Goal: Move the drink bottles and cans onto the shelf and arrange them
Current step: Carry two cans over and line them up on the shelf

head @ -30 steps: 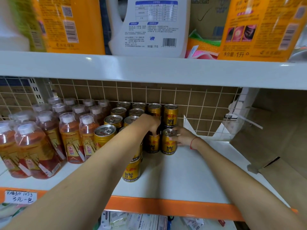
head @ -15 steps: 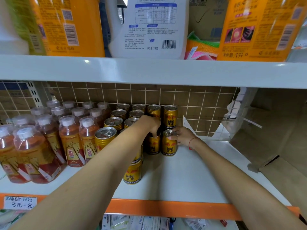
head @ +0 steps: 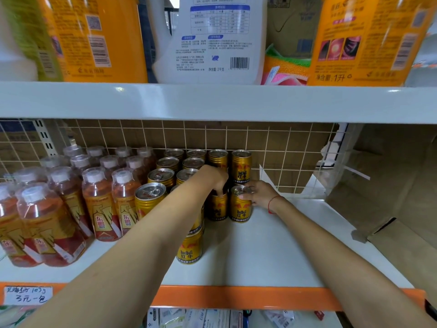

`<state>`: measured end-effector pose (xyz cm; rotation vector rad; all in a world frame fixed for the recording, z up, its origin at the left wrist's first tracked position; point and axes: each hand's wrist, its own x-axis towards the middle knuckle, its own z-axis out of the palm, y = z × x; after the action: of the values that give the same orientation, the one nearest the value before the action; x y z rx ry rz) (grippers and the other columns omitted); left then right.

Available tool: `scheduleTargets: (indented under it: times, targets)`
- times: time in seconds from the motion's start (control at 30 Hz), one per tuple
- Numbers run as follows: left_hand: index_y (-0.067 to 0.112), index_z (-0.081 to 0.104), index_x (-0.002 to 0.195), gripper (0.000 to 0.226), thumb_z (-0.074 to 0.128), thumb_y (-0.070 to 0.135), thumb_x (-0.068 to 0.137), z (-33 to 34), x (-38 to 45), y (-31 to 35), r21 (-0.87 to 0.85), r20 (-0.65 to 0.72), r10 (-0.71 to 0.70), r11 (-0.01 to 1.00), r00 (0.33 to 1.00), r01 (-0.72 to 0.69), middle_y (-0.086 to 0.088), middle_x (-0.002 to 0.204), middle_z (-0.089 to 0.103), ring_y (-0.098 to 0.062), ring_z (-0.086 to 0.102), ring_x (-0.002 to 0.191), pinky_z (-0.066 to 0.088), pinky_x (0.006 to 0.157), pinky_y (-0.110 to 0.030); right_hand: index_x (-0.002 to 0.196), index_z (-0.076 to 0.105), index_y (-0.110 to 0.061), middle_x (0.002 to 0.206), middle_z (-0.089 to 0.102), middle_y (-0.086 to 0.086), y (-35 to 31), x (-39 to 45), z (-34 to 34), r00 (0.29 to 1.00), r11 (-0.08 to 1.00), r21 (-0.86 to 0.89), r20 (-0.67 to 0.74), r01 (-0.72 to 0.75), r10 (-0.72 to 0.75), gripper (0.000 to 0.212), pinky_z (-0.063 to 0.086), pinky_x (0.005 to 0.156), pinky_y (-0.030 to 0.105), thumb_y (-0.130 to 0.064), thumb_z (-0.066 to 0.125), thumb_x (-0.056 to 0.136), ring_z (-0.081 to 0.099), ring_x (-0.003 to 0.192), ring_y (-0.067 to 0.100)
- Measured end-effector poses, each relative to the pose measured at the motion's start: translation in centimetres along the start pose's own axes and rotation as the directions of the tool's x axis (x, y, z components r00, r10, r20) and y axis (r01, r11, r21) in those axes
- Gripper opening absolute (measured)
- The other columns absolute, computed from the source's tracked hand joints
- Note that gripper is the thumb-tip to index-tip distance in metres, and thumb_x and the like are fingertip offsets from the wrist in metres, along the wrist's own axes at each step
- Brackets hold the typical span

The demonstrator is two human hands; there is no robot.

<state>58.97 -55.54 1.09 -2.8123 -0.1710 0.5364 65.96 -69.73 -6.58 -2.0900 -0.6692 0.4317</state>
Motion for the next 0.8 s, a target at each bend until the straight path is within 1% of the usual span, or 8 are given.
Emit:
scheduleTargets:
  times: [0.17, 0.3, 0.37, 0.47, 0.57, 0.7, 0.8]
  targets:
    - [0.009, 0.046, 0.135, 0.052, 0.06, 0.034, 0.092, 0.0, 0.0, 0.1, -0.003, 0.004, -0.007, 1.0, 1.0, 0.007, -0.007, 0.131, 0.053, -0.024, 0.053, 0.117, 0.047, 0.095, -0.036, 0.121, 0.056, -0.008, 0.126, 0.058, 0.014, 0.1, 0.1, 0.0, 1.0, 1.0, -0.003, -0.002, -0.006, 0.006, 0.041, 0.049, 0.096, 0.047, -0.015, 0.071, 0.083, 0.055, 0.116, 0.031]
    - [0.01, 0.045, 0.136, 0.051, 0.058, 0.034, 0.093, -0.1, -0.2, 0.3, 0.009, 0.014, -0.012, 1.0, 1.0, 0.012, -0.007, 0.132, 0.053, -0.023, 0.053, 0.117, 0.047, 0.094, -0.034, 0.124, 0.054, -0.009, 0.128, 0.056, 0.011, -0.1, -0.1, 0.1, 1.0, 1.0, -0.023, 0.008, -0.018, 0.019, 0.044, 0.045, 0.101, 0.047, -0.016, 0.07, 0.083, 0.053, 0.119, 0.029]
    - [0.011, 0.045, 0.136, 0.049, 0.057, 0.034, 0.094, 0.0, -0.3, 0.4, 0.023, 0.032, -0.012, 1.0, 0.999, 0.012, -0.006, 0.131, 0.053, -0.023, 0.053, 0.117, 0.046, 0.092, -0.034, 0.123, 0.054, -0.01, 0.126, 0.057, 0.011, -0.2, -0.1, 0.1, 1.0, 0.998, -0.064, 0.005, -0.017, 0.017, 0.042, 0.045, 0.101, 0.043, -0.017, 0.069, 0.084, 0.053, 0.118, 0.028]
    - [0.012, 0.045, 0.136, 0.048, 0.055, 0.035, 0.095, 0.0, -0.4, 1.0, 0.036, 0.056, -0.014, 0.999, 0.998, 0.012, -0.006, 0.133, 0.053, -0.023, 0.053, 0.117, 0.045, 0.091, -0.033, 0.123, 0.056, -0.011, 0.124, 0.059, 0.009, -0.4, -0.5, 0.1, 1.0, 0.992, -0.129, -0.011, 0.001, -0.003, 0.041, 0.043, 0.098, 0.033, -0.018, 0.068, 0.085, 0.054, 0.117, 0.026]
    - [0.012, 0.043, 0.139, 0.052, 0.055, 0.036, 0.094, 0.2, -0.9, 1.7, 0.018, 0.064, -0.017, 1.0, 0.998, 0.016, -0.006, 0.137, 0.05, -0.025, 0.05, 0.123, 0.043, 0.095, -0.035, 0.125, 0.056, -0.013, 0.125, 0.06, 0.008, -0.5, -1.3, 0.0, 0.999, 0.987, -0.16, -0.024, 0.019, -0.023, 0.043, 0.042, 0.097, 0.03, -0.018, 0.068, 0.085, 0.054, 0.117, 0.025]
    - [0.014, 0.037, 0.144, 0.064, 0.061, 0.039, 0.089, 1.0, -1.4, 2.7, -0.028, 0.028, -0.018, 0.999, 0.999, 0.019, -0.006, 0.142, 0.046, -0.026, 0.047, 0.128, 0.042, 0.103, -0.039, 0.131, 0.051, -0.013, 0.131, 0.057, 0.007, -0.5, -2.9, -0.6, 0.998, 0.981, -0.189, -0.045, 0.041, -0.05, 0.046, 0.037, 0.097, 0.026, -0.015, 0.065, 0.087, 0.05, 0.123, 0.024]
    - [0.012, 0.028, 0.147, 0.071, 0.062, 0.034, 0.089, 2.0, -2.2, 3.7, -0.11, -0.051, -0.031, 0.994, 0.998, 0.025, -0.011, 0.144, 0.042, -0.029, 0.046, 0.128, 0.044, 0.102, -0.04, 0.136, 0.046, -0.014, 0.136, 0.052, 0.006, -0.6, -4.5, -1.0, 0.996, 0.973, -0.225, -0.055, 0.052, -0.066, 0.052, 0.035, 0.099, 0.026, -0.015, 0.064, 0.087, 0.045, 0.127, 0.024]
